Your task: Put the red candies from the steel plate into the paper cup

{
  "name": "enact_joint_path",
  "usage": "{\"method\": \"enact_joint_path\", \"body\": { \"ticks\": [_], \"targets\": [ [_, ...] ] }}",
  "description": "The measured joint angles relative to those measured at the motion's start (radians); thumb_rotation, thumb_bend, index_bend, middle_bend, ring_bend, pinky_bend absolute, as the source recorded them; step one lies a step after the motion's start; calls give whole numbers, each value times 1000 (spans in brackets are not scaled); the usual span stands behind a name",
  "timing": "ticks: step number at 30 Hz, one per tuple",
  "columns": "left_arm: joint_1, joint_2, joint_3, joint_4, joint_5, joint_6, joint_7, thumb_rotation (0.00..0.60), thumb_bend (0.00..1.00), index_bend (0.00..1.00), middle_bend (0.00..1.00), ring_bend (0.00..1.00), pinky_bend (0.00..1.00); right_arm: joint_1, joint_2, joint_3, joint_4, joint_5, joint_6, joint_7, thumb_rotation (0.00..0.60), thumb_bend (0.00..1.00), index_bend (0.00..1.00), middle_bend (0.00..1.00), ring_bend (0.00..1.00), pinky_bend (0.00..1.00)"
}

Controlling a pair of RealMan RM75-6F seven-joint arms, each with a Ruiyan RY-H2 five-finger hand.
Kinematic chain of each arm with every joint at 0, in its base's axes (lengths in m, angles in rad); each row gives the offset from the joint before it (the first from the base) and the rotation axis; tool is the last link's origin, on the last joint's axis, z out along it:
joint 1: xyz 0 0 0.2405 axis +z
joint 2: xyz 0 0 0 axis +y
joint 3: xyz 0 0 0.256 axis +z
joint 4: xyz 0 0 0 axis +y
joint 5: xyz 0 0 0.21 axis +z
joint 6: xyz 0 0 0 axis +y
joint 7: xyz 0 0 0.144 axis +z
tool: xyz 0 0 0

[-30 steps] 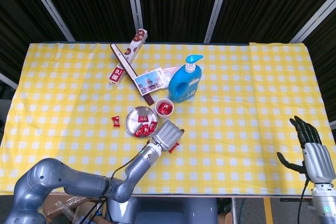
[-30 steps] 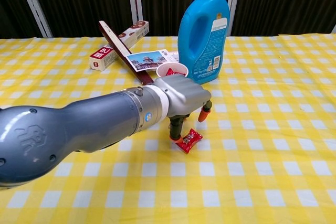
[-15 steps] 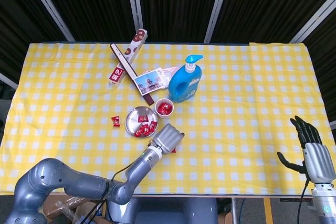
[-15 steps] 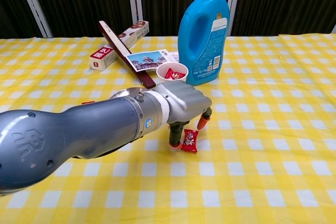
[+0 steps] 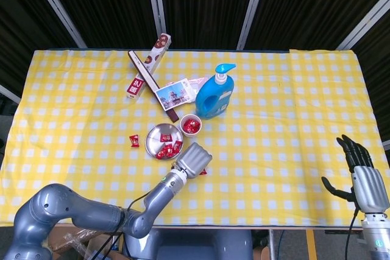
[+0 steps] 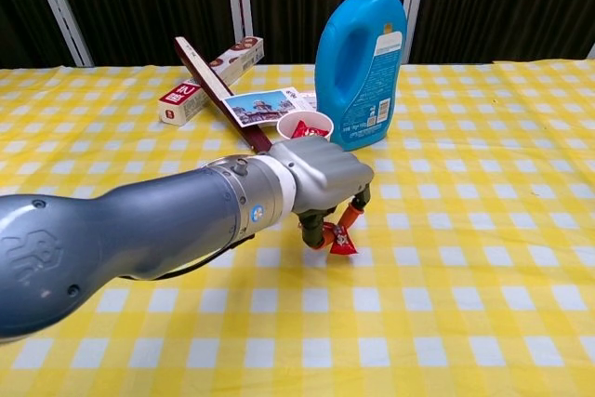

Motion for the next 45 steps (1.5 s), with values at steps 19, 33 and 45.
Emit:
{"method": "enact_joint_path", "body": {
  "ticks": [19, 33, 45],
  "targets": [
    [6, 191, -130, -109, 57, 89, -34, 600, 448, 489, 896, 970, 958, 0, 2, 1, -2, 3, -2, 6, 600, 336, 0, 0, 0, 0],
    [-20, 126, -158, 144, -38, 11, -74, 600, 438, 466, 887, 970, 958, 2, 7, 2, -5, 5, -9, 22, 600, 336, 0, 0, 0, 0],
    [-34, 88, -141, 189, -68, -25, -66, 600, 314, 362, 872, 965, 958, 3, 11, 3, -6, 9, -13, 25, 600, 336, 0, 0, 0, 0]
  ]
}}
